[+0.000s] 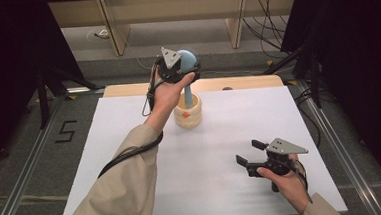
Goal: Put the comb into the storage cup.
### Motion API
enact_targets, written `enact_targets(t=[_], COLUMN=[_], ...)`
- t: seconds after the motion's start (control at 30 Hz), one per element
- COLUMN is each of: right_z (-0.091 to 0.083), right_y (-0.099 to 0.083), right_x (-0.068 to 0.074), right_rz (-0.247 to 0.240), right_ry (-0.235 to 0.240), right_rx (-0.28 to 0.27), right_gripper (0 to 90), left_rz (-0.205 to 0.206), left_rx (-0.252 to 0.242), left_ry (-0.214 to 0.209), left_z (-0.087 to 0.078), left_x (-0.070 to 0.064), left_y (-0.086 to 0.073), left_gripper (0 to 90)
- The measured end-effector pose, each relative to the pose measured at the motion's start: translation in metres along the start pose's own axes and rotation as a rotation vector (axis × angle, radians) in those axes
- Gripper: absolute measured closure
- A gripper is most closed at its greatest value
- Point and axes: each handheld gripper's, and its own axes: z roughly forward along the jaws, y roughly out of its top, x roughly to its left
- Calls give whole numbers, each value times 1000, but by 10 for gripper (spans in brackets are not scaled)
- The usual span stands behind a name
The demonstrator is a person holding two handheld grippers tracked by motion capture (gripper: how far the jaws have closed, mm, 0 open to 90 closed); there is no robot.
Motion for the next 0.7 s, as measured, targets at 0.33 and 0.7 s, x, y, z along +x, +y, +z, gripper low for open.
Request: enact_targets(t=[0.33, 0.7], right_z=[0, 0], right_y=[0, 0], right_x=[0, 0], right_rz=[-1, -2], right_ry=[-1, -1], right_rx=[-1, -2], right_gripper=[151, 150], left_rz=[-1, 2], left_rx=[4, 14], left_ry=[7, 6], left_z=[1, 5], left_x=[2, 3], left_y=[-2, -7], left_gripper=[198, 197])
